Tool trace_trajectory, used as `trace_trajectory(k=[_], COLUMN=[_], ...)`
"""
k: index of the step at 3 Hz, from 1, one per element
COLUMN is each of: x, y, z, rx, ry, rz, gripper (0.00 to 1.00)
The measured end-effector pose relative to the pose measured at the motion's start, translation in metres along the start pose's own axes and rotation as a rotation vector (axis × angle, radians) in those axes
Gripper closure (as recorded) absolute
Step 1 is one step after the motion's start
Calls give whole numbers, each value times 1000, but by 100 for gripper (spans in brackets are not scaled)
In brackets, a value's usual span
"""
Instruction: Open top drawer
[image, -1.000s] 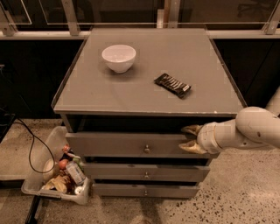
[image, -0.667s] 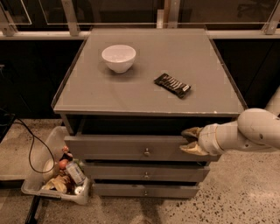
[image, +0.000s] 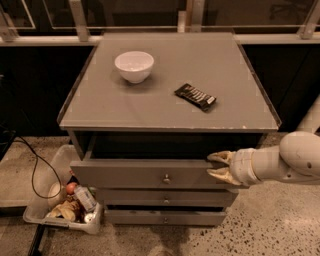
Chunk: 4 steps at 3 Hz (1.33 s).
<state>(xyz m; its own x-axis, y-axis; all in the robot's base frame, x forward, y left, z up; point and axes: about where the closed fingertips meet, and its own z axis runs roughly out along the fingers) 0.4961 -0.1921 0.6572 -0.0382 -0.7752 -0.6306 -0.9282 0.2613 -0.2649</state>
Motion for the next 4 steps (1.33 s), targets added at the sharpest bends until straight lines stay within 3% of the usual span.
trace_trajectory(k=[1, 4], x=[0, -3], y=[0, -1], z=[0, -4], rx=[0, 0], ry=[0, 0], rz=[0, 0], gripper=[81, 11])
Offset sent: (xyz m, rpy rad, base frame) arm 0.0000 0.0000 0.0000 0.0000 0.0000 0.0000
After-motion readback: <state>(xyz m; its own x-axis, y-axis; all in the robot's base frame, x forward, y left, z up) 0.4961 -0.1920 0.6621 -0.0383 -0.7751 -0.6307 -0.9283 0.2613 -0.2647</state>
